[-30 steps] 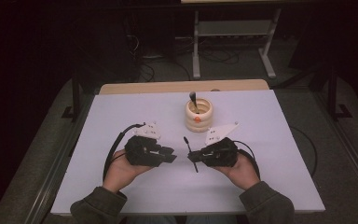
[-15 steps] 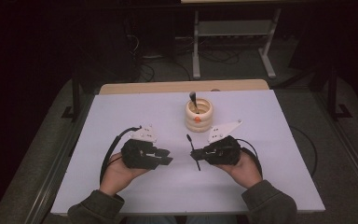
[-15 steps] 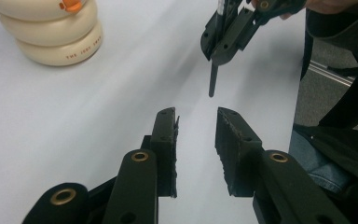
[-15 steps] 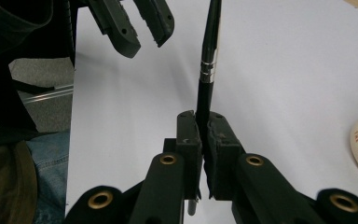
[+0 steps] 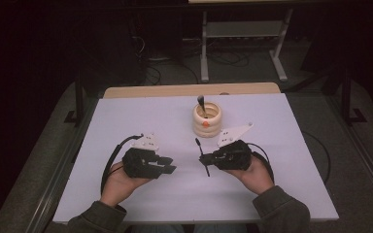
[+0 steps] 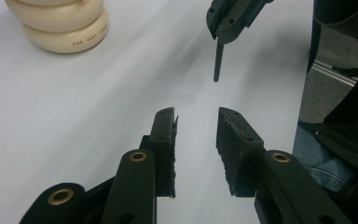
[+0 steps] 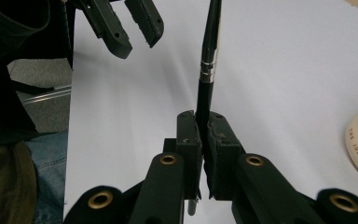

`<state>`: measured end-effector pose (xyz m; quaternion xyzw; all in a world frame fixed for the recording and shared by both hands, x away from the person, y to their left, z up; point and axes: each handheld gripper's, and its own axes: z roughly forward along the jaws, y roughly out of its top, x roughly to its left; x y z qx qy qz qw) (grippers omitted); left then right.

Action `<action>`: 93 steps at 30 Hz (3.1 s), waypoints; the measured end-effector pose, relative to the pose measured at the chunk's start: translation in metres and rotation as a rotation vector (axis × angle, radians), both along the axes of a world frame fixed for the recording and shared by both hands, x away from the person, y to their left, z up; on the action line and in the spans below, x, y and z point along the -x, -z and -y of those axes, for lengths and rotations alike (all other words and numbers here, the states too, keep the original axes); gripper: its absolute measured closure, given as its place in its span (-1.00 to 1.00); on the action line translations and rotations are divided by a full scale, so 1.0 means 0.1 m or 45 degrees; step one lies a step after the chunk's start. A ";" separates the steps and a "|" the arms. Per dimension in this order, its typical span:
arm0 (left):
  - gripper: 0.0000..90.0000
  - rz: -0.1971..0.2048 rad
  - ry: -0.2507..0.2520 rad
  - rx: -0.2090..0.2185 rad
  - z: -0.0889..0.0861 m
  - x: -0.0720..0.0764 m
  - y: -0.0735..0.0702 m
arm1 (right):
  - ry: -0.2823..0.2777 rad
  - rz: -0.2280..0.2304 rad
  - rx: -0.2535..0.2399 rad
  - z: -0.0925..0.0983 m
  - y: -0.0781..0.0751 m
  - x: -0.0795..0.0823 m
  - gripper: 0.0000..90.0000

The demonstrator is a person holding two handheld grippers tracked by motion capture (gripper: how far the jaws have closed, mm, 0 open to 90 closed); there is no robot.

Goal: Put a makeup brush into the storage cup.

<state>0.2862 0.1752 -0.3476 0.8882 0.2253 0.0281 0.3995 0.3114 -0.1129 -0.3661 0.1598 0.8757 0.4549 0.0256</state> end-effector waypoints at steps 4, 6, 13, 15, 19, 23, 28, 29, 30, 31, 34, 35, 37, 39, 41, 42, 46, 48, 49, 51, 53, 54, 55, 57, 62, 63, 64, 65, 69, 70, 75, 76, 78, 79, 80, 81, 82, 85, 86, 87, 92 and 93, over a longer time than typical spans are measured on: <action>0.49 0.005 -0.004 0.001 -0.01 0.01 0.01 | 0.004 -0.003 -0.003 0.01 -0.01 -0.01 0.86; 0.49 0.006 -0.004 -0.002 -0.02 0.02 0.02 | 0.003 -0.007 -0.006 0.01 -0.01 -0.01 0.86; 0.47 0.008 -0.016 -0.007 -0.06 0.04 0.03 | 0.010 -0.009 -0.008 0.03 -0.02 -0.03 0.86; 0.46 0.009 -0.017 -0.005 -0.07 0.05 0.04 | 0.014 -0.009 -0.006 0.04 -0.04 -0.03 0.86; 0.45 0.012 -0.024 -0.006 -0.10 0.06 0.05 | 0.018 0.007 -0.002 0.05 -0.08 -0.05 0.86; 0.44 0.015 -0.028 -0.004 -0.12 0.07 0.07 | 0.022 0.008 -0.005 0.06 -0.14 -0.08 0.86; 0.43 0.020 -0.039 0.002 -0.15 0.09 0.09 | 0.026 0.011 0.000 0.07 -0.18 -0.11 0.86; 0.43 0.022 -0.039 -0.002 -0.15 0.10 0.09 | 0.031 0.004 -0.001 0.07 -0.19 -0.11 0.86; 0.43 0.025 -0.034 -0.004 -0.16 0.10 0.09 | 0.029 0.008 0.001 0.07 -0.19 -0.12 0.86; 0.43 0.024 -0.037 -0.005 -0.17 0.10 0.09 | 0.031 0.008 0.002 0.07 -0.20 -0.12 0.86; 0.42 0.024 -0.042 -0.004 -0.18 0.11 0.10 | 0.033 0.011 0.002 0.07 -0.21 -0.14 0.86; 0.42 0.022 -0.046 0.001 -0.19 0.11 0.11 | 0.035 0.009 0.001 0.07 -0.22 -0.15 0.86; 0.42 0.020 -0.055 0.000 -0.20 0.12 0.12 | 0.038 0.009 0.004 0.08 -0.22 -0.16 0.86; 0.41 0.028 -0.051 0.000 -0.21 0.12 0.13 | 0.040 0.005 0.003 0.08 -0.23 -0.18 0.86; 0.41 0.030 -0.049 -0.007 -0.22 0.12 0.13 | 0.040 0.010 0.006 0.08 -0.24 -0.19 0.86; 0.40 0.030 -0.051 -0.003 -0.22 0.12 0.14 | 0.046 0.007 0.007 0.09 -0.25 -0.20 0.86; 0.39 0.033 -0.056 -0.004 -0.23 0.13 0.15 | 0.051 0.013 0.005 0.09 -0.28 -0.24 0.86; 0.38 0.040 -0.055 -0.009 -0.24 0.14 0.15 | 0.054 0.007 -0.003 0.10 -0.29 -0.25 0.86; 0.38 0.038 -0.054 -0.014 -0.25 0.14 0.15 | 0.059 0.003 -0.003 0.10 -0.30 -0.26 0.86; 0.38 0.039 -0.058 -0.011 -0.25 0.14 0.15 | 0.063 -0.001 -0.008 0.10 -0.31 -0.29 0.86; 0.38 0.043 -0.061 -0.007 -0.25 0.15 0.16 | 0.067 -0.005 -0.007 0.11 -0.33 -0.31 0.86; 0.37 0.045 -0.064 0.000 -0.25 0.15 0.16 | 0.069 -0.004 -0.010 0.11 -0.33 -0.32 0.86; 0.37 0.041 -0.065 -0.001 -0.25 0.15 0.17 | 0.069 -0.004 -0.007 0.11 -0.34 -0.34 0.86; 0.37 0.039 -0.068 -0.004 -0.25 0.15 0.17 | 0.078 -0.012 -0.013 0.11 -0.36 -0.36 0.86; 0.36 0.047 -0.061 -0.012 -0.25 0.15 0.18 | 0.088 -0.015 -0.020 0.13 -0.39 -0.42 0.86; 0.36 0.049 -0.063 -0.011 -0.26 0.15 0.18 | 0.092 -0.015 -0.019 0.13 -0.39 -0.43 0.86; 0.36 0.050 -0.064 -0.012 -0.26 0.15 0.18 | 0.096 -0.016 -0.021 0.13 -0.40 -0.44 0.86; 0.35 0.048 -0.066 -0.014 -0.26 0.15 0.18 | 0.097 -0.017 -0.021 0.13 -0.40 -0.45 0.86; 0.34 0.052 -0.078 -0.015 -0.29 0.16 0.18 | 0.098 -0.009 -0.020 0.13 -0.44 -0.49 0.86; 0.34 0.051 -0.078 -0.017 -0.29 0.16 0.18 | 0.103 -0.013 -0.020 0.12 -0.45 -0.50 0.86; 0.32 0.045 -0.085 -0.012 -0.31 0.16 0.19 | 0.101 -0.004 -0.021 0.11 -0.49 -0.55 0.86; 0.32 0.046 -0.086 -0.012 -0.32 0.16 0.19 | 0.105 -0.005 -0.024 0.11 -0.49 -0.55 0.86; 0.31 0.044 -0.090 -0.012 -0.32 0.16 0.19 | 0.104 0.001 -0.023 0.10 -0.51 -0.58 0.86; 0.31 0.043 -0.092 -0.011 -0.33 0.16 0.19 | 0.108 -0.002 -0.026 0.10 -0.51 -0.58 0.86; 0.30 0.043 -0.092 -0.015 -0.33 0.16 0.19 | 0.109 -0.002 -0.029 0.09 -0.52 -0.59 0.86; 0.30 0.045 -0.090 -0.015 -0.33 0.15 0.19 | 0.110 0.002 -0.025 0.09 -0.52 -0.60 0.86; 0.29 0.042 -0.094 -0.011 -0.34 0.16 0.19 | 0.111 0.000 -0.026 0.09 -0.53 -0.61 0.86; 0.28 0.039 -0.102 -0.012 -0.35 0.16 0.19 | 0.119 -0.001 -0.029 0.10 -0.55 -0.64 0.86; 0.27 0.039 -0.102 -0.012 -0.35 0.16 0.19 | 0.119 -0.001 -0.029 0.10 -0.55 -0.64 0.86; 0.26 0.042 -0.095 -0.023 -0.36 0.15 0.18 | 0.121 0.006 -0.029 0.11 -0.58 -0.68 0.86; 0.23 0.039 -0.104 -0.011 -0.37 0.15 0.18 | 0.134 -0.001 -0.036 0.13 -0.62 -0.72 0.86; 0.23 0.040 -0.105 -0.010 -0.38 0.15 0.18 | 0.141 -0.004 -0.037 0.13 -0.63 -0.72 0.86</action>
